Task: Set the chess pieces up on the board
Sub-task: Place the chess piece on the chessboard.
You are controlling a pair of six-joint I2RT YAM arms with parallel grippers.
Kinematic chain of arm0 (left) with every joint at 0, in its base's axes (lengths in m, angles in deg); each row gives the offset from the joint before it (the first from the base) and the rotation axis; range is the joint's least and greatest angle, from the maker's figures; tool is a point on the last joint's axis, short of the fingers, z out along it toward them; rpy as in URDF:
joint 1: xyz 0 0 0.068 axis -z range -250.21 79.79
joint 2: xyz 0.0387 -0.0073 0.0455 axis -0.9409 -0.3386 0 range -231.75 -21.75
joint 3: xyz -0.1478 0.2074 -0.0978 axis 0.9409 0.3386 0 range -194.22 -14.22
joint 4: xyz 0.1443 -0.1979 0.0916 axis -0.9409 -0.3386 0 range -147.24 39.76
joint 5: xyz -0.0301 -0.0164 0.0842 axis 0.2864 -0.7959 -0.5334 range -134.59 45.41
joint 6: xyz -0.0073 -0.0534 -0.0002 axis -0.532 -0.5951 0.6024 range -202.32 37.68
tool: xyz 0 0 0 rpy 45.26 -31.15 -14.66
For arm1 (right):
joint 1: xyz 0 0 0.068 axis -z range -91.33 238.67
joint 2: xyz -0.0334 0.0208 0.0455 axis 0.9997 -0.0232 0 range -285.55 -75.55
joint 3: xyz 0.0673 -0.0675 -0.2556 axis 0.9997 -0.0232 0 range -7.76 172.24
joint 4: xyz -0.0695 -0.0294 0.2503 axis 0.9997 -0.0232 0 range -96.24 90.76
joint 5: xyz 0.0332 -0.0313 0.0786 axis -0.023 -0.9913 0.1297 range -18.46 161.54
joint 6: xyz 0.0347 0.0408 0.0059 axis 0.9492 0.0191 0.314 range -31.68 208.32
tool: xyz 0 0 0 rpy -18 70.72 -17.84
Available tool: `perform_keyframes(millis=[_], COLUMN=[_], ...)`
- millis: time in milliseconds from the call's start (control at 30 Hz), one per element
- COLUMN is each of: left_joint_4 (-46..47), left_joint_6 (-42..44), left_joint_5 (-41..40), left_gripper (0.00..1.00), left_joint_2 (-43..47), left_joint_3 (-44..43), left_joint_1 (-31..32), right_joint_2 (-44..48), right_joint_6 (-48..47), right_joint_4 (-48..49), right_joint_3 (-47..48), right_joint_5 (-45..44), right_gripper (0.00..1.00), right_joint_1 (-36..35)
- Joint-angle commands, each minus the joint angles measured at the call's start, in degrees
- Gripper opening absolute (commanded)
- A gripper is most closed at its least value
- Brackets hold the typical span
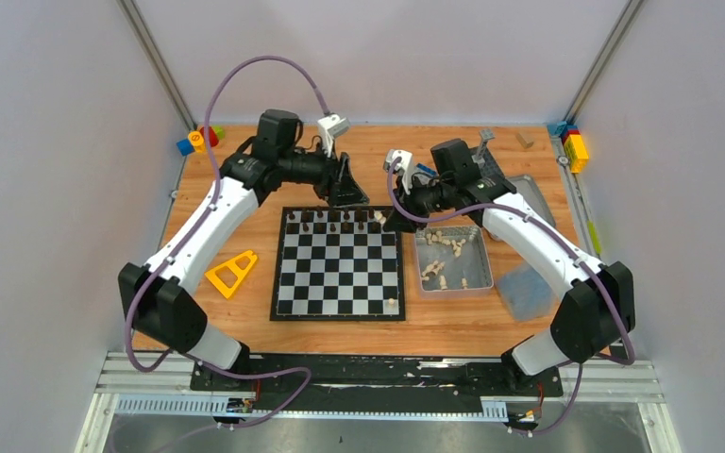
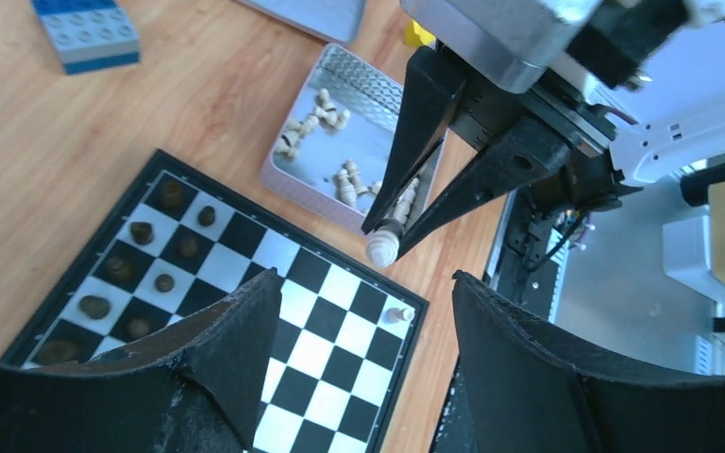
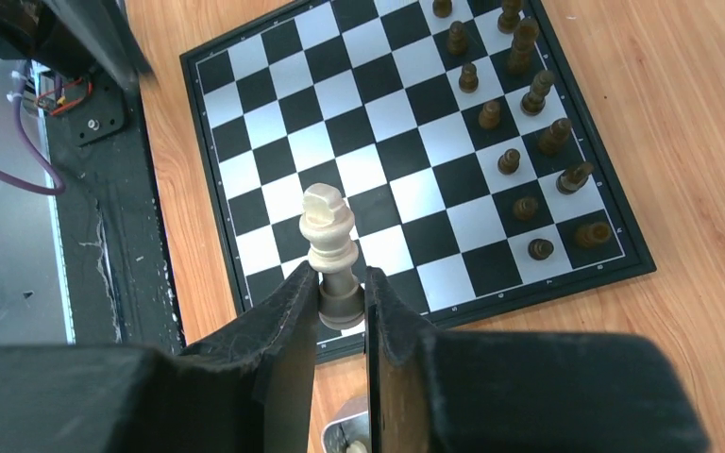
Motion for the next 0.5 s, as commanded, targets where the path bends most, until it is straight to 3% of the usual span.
perform_keyframes(millis=[0, 467], left_joint_4=[-3.74, -4.08], left_joint_6=[-2.64, -4.26], left_joint_5=[0.72, 0.72], left_gripper=[0.74, 0.57], left_joint_2=[-4.02, -9.68], left_joint_3=[-4.17, -6.38], left_joint_1=[2.55, 6.82], right_joint_2=[-0.64, 0.78], right_joint_6=[3.68, 5.76], right_joint_4=[4.31, 6.01], right_joint_3=[3.29, 2.21], right_joint_5=[2.99, 1.8], right_gripper=[0.1, 0.09], right_joint_1=[-0.46, -1.07])
